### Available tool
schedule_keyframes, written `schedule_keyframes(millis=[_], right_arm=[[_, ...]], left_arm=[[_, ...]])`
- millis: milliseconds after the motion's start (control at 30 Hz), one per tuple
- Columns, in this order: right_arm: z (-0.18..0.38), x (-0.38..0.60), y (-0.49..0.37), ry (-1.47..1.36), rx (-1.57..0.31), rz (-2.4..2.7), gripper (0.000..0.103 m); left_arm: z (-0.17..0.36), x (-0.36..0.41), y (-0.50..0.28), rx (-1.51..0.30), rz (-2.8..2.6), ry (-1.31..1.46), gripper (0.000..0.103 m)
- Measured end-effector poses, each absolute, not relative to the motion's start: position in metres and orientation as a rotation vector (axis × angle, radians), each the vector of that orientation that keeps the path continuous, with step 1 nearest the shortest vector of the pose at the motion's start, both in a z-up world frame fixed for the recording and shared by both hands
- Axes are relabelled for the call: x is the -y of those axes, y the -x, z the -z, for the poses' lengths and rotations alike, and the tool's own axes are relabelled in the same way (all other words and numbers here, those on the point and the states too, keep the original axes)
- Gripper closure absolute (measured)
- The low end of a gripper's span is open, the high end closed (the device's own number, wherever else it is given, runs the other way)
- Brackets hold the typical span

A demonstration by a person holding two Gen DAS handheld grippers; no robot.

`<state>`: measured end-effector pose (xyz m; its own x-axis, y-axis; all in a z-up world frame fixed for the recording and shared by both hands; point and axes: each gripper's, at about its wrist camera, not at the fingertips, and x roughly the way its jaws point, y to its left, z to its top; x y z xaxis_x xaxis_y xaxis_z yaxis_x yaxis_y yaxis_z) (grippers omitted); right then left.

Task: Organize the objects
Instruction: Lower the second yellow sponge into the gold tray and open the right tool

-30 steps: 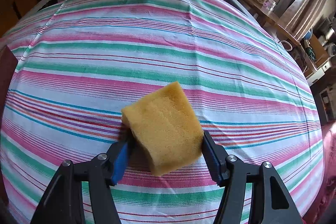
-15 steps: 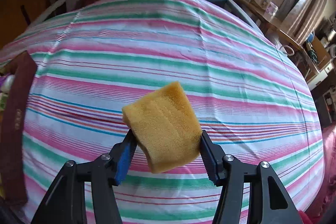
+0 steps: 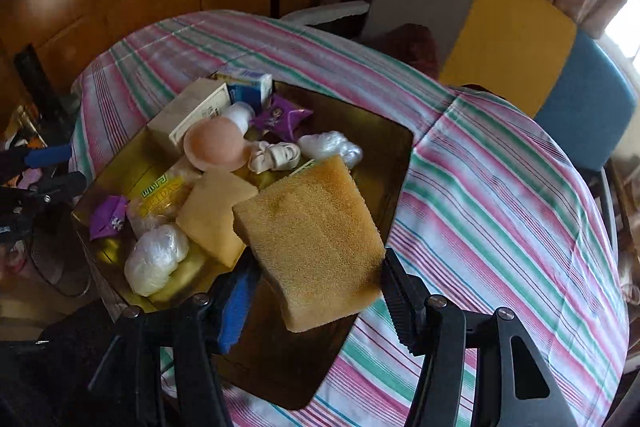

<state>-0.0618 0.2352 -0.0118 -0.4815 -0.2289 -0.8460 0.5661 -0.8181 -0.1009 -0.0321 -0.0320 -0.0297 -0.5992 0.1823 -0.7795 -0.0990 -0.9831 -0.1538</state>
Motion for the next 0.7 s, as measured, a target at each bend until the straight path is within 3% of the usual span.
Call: schedule_keyframes(millis=[267,500,633,700], right_arm=[[0.063,-0.204,0.085,-1.431,-0.646,2.184,0.041],[0.078,-0.195,0.097,-1.464,-0.645,2.190,0.037],[0.076,-0.194,0.097,-1.436,-0.614,2.204,0.017],[0.070,-0.196,0.095,-1.413,-0.596,2.231,0.016]], left_arm=[[0.041,0.045,0.034,0.197,-2.655,1.359,0.023],[0.049,0.045,0.036,0.192,-2.632,1.389,0.023],[0.049,0.045,0.035,0.179,-2.643,1.393,0.023],[0.049,0.044,0.036,0.174,-2.652,1.395,0.023]])
